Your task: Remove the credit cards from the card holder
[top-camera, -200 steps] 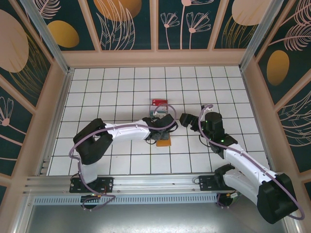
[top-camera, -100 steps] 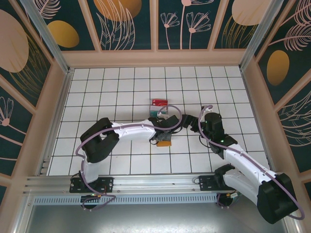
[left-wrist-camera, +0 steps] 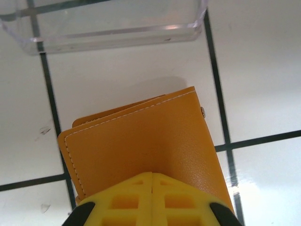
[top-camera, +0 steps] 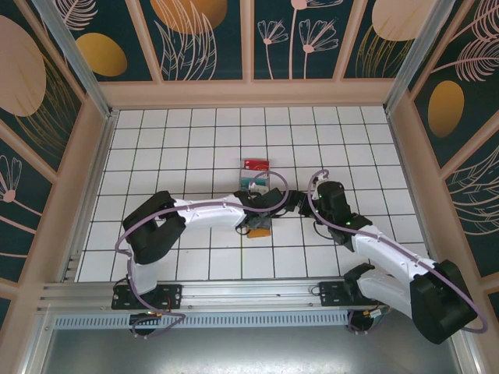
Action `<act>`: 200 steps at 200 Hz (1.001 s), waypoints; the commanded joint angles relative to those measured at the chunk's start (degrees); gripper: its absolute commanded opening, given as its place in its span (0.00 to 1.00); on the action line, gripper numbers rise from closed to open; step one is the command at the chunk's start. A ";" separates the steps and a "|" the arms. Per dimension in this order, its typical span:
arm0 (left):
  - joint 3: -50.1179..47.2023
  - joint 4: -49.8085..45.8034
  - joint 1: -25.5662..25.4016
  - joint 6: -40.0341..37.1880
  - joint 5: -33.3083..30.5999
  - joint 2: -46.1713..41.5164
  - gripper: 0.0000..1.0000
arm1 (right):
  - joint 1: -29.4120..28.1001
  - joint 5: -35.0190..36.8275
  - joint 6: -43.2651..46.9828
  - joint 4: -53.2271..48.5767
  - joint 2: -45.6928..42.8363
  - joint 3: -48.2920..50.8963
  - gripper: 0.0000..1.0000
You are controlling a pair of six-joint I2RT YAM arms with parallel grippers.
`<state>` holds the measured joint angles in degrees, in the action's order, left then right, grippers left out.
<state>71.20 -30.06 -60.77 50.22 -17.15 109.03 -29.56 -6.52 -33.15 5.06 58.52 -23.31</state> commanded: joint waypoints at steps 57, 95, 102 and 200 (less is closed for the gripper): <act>-3.34 -0.96 -0.30 2.48 2.53 -4.24 0.34 | -1.02 -0.07 -1.06 -0.88 -0.28 -1.30 0.99; -3.85 -1.97 -0.25 2.92 3.48 -2.72 0.34 | -1.11 -0.16 -1.14 -0.95 -0.26 -1.30 0.99; -3.92 -2.41 -0.30 2.82 3.04 -2.37 0.34 | -1.16 -0.29 -1.02 -1.02 -0.18 -1.39 0.99; -6.24 -1.39 -0.29 2.44 -1.83 -3.86 0.00 | -3.57 -10.18 -0.97 3.78 6.63 -2.71 0.94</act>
<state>67.92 -30.83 -61.21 52.18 -17.65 106.30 -32.49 -10.46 -33.58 5.43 62.63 -24.51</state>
